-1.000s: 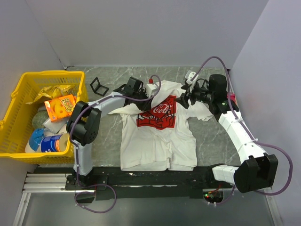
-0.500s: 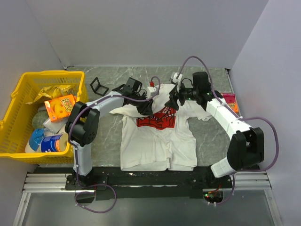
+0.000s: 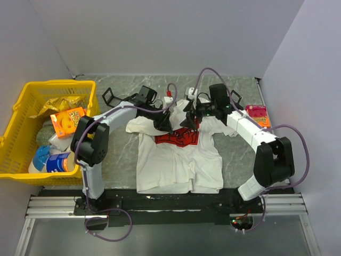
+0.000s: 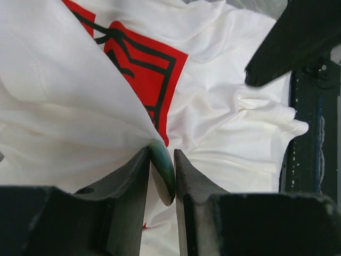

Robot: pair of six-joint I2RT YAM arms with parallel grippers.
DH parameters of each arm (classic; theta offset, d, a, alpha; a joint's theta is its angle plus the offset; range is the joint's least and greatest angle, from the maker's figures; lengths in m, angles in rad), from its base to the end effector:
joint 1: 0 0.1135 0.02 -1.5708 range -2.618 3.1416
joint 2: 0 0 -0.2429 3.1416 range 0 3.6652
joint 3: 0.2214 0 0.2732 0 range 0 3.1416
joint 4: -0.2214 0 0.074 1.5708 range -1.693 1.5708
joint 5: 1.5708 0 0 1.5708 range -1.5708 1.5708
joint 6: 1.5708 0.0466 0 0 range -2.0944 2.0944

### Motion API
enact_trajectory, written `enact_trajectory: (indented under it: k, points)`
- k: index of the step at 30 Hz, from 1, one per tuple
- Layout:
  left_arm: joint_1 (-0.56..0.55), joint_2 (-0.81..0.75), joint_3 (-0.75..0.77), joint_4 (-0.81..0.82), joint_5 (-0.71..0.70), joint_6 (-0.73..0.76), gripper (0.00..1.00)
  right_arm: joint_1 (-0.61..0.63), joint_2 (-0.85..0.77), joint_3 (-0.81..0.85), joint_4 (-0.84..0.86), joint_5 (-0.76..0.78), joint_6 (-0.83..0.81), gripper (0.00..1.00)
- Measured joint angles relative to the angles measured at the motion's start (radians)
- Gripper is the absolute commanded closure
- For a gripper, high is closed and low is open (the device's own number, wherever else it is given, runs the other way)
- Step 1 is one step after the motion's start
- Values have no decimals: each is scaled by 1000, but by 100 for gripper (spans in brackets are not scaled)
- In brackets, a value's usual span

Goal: Remove the brooch from the garment
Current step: Open the brooch on the clothes.

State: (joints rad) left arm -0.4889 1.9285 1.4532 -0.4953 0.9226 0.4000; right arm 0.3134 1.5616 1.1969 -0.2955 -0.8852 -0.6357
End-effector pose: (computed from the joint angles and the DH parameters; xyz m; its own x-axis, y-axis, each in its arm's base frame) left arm 0.3597 -0.2334 0.1881 -0.4058 0.4822 -0.7764 0.9110 0.1452 -0.3860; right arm 0.3408 0.1484 0.2539 -0.0082 -0.3978 -0.9174 -0.9714 0.2207 -0.0870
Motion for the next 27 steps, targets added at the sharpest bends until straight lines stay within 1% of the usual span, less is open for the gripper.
enact_trajectory:
  k: [10,19,22,27]
  points:
    - [21,-2,8,2,111,-29,69,21,61,-34,64,-80,26,13]
    - [21,-4,12,-3,161,-32,69,47,101,-34,22,-97,-11,13]
    - [21,-4,12,-3,167,-32,69,60,110,-34,19,-95,-23,14]
    - [21,-4,12,-3,179,-32,69,78,117,-34,19,-71,-32,23]
